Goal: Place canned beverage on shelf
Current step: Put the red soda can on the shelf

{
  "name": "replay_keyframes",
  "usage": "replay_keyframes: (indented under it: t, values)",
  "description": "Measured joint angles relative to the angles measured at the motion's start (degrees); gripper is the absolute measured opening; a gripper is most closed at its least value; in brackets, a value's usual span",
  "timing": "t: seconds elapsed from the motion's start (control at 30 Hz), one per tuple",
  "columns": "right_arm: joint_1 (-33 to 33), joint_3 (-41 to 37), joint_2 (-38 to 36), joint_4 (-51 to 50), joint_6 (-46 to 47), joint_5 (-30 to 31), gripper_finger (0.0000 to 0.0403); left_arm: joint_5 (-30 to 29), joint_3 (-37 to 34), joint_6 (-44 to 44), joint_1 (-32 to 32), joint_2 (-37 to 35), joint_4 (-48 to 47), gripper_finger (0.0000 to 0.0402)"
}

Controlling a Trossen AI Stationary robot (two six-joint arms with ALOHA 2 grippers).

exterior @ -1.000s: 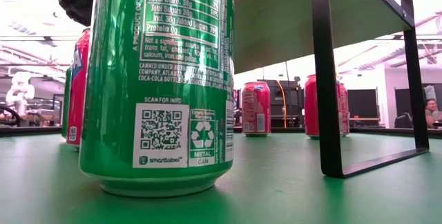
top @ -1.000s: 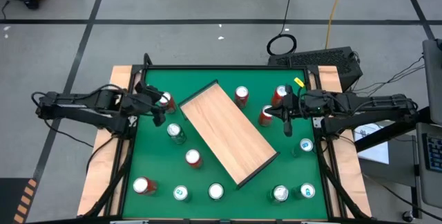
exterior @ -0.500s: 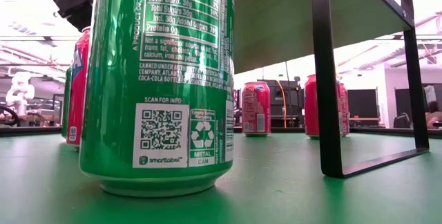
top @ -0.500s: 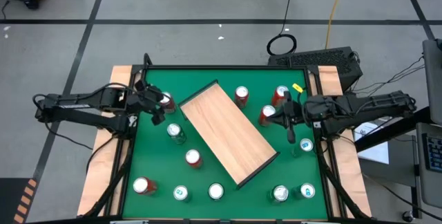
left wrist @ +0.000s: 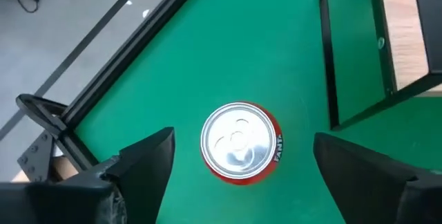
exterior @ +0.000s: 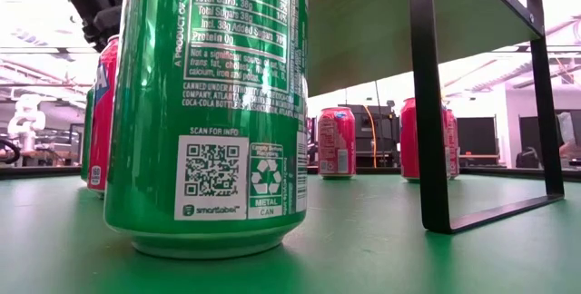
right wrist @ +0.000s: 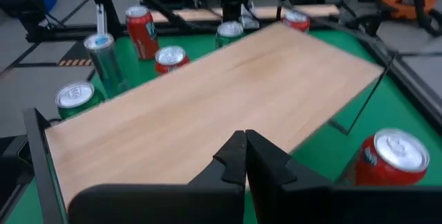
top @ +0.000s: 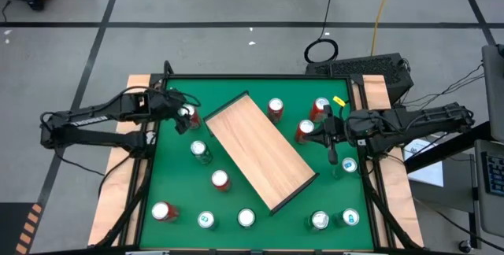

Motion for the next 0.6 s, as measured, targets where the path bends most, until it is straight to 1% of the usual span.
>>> replay_keyframes:
  t: [0.13,0.33,0.43,0.6]
  values:
    - [0.1,0.0,0.0,-1.8,2.0,0.0,0.0,0.6,0.0,-1.8,1.9,0.0,0.0,0.0362]
    - [0.7,0.0,0.0,-1.7,2.8,0.1,0.0,1.5,0.0,-3.0,2.8,1.5,-0.2,0.0364]
    - [0.7,0.0,0.0,-1.6,3.0,0.1,0.0,1.0,0.0,-3.4,2.8,3.4,-0.1,0.0364]
    - [0.7,0.0,0.0,-1.6,3.0,0.1,0.0,-0.5,0.0,-7.0,2.7,7.4,-0.1,0.0364]
